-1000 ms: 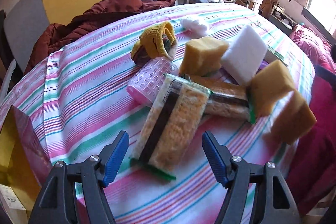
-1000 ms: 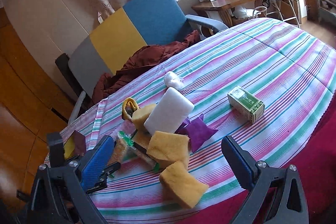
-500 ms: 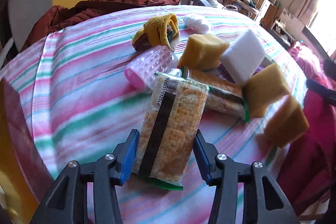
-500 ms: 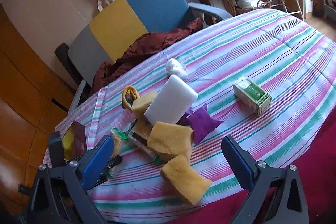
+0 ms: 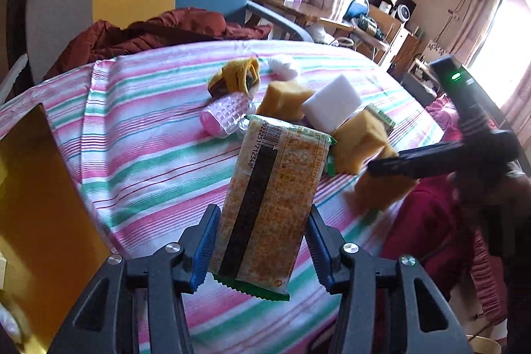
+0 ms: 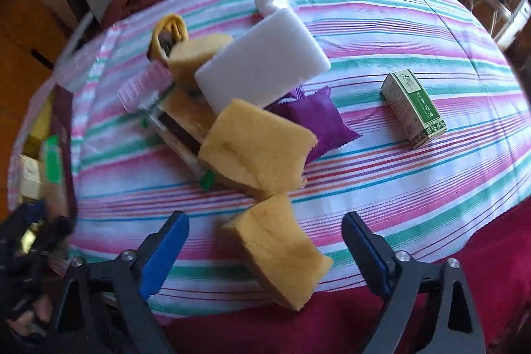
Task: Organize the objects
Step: 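Carry the cracker pack with the left tool while the right tool carries a yellow sponge, both into tray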
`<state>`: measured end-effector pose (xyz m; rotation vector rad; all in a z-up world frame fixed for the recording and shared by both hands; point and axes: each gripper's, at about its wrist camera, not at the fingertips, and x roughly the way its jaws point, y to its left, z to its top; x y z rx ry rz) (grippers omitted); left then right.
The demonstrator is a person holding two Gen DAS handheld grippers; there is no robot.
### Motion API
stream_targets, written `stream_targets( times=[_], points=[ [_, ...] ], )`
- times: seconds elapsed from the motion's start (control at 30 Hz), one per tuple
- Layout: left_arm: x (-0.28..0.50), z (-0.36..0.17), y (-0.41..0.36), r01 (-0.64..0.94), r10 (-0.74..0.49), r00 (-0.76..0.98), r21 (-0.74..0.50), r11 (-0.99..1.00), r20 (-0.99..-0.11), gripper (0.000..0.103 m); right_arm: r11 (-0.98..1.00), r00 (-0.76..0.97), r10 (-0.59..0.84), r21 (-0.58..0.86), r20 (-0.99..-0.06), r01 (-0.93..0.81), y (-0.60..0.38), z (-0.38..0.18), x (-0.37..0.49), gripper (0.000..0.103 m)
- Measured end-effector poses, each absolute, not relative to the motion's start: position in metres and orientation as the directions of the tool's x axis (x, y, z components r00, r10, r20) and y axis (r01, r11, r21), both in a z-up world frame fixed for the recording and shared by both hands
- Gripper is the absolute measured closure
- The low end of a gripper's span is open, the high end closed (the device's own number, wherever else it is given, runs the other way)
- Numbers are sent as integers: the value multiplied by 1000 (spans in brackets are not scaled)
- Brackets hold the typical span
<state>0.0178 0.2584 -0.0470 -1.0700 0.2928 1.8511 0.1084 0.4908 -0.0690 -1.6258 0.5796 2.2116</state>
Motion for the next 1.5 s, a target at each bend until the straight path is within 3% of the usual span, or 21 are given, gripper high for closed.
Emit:
stream_targets(
  times=[0.1,0.2,0.5,0.63,0.73,0.93,1.13,1.3,1.5],
  points=[
    [19,-38,242,-805,626,-185,-249,-539,-757,52,-886,-218,86,25,-972,-464,481,-77,103,43],
    [18,-33,225,-790,637,-202,-261,-555,-744,54,-903,-207,112,-13,-972,-428,470,-79,104,48],
    [3,-31,185,-722,634,-257,-291,-627,-730,64,-929,-308,23,94,-951,-359,438,-69,122,52],
    [9,-37,184,-743,626,-226,-284,-606,-746,62,-937,-368,-15,141,-930,-318,420,-60,118,53],
    [23,-44,197,-807,589,-205,-205,-553,-782,53,-937,-380,-35,162,-924,-308,413,-62,118,53],
    [44,-72,234,-915,463,-223,21,-402,-858,53,-950,-409,-79,193,-909,-246,392,-63,111,53],
    [26,-94,262,-923,375,-248,100,-373,-893,52,-954,-414,-106,210,-904,-216,382,-67,112,53],
    [20,-103,269,-928,369,-235,94,-361,-900,53,-958,-413,-93,195,-906,-211,381,-74,110,53],
    [21,-97,259,-907,446,-228,22,-421,-866,58,-947,-449,-93,218,-888,-235,388,-68,110,53]
  ],
)
